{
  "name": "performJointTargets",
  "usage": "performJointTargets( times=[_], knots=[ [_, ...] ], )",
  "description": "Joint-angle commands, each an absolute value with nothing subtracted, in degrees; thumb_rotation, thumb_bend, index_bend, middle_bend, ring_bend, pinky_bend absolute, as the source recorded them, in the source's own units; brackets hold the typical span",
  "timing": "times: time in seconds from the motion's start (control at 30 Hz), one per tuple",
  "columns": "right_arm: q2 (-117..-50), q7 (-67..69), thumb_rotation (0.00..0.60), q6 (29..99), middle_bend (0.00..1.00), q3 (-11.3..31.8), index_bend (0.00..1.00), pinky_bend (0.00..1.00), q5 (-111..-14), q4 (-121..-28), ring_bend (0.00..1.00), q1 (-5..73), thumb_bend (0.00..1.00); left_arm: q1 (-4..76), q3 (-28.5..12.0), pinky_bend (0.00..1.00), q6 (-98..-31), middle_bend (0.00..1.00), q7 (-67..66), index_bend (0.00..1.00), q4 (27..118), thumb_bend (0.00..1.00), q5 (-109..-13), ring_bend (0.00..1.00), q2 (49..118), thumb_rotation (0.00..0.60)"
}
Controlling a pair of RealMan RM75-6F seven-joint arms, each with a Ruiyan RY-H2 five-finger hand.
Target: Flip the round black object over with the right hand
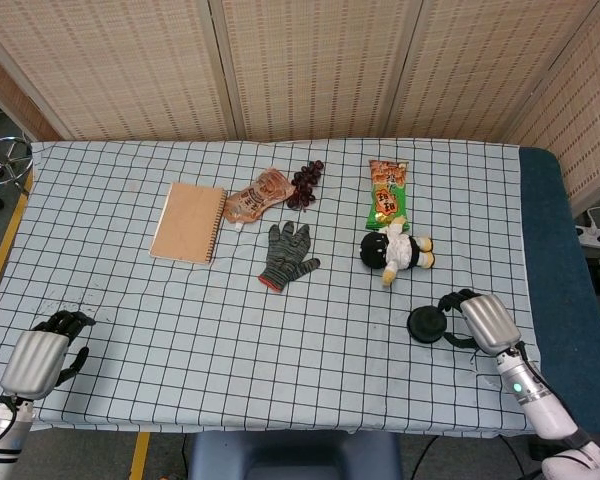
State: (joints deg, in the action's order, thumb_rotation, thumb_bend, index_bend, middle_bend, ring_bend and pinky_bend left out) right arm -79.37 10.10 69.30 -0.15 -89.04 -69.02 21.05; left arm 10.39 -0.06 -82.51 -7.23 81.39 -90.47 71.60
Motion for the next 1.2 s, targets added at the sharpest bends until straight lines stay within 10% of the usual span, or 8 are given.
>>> performJointTargets(
  times=[0.03, 0.3, 0.73, 1.2],
  knots=[
    [-79.41, 10.52, 0.6, 68.97, 0.27, -0.42, 0.28, 0.58, -89.41, -68.96, 0.32, 21.29, 0.09, 10.39, -0.07, 0.53, -82.51, 0.29, -7.21, 0.33, 81.4, 0.42, -90.45, 0.25, 71.6, 0.6],
    [-79.31, 10.44, 0.6, 65.89, 0.26, -0.52, 0.28, 0.58, -88.29, -69.91, 0.3, 22.14, 0.09, 10.41, -0.07, 0.53, -82.52, 0.29, -7.12, 0.33, 81.38, 0.42, -90.47, 0.25, 71.58, 0.6],
    [-79.04, 10.83, 0.6, 66.87, 0.49, 0.1, 0.59, 0.68, -87.75, -70.47, 0.45, 21.78, 0.2, 10.37, -0.04, 0.53, -82.69, 0.29, -7.04, 0.33, 81.42, 0.42, -90.62, 0.25, 71.52, 0.6],
    [-71.68, 5.21, 0.6, 69.58, 0.5, 1.87, 0.61, 0.69, -83.12, -78.61, 0.46, 18.93, 0.22, 10.28, -0.13, 0.53, -82.85, 0.29, -6.97, 0.33, 81.57, 0.42, -90.5, 0.25, 71.43, 0.6]
  ],
)
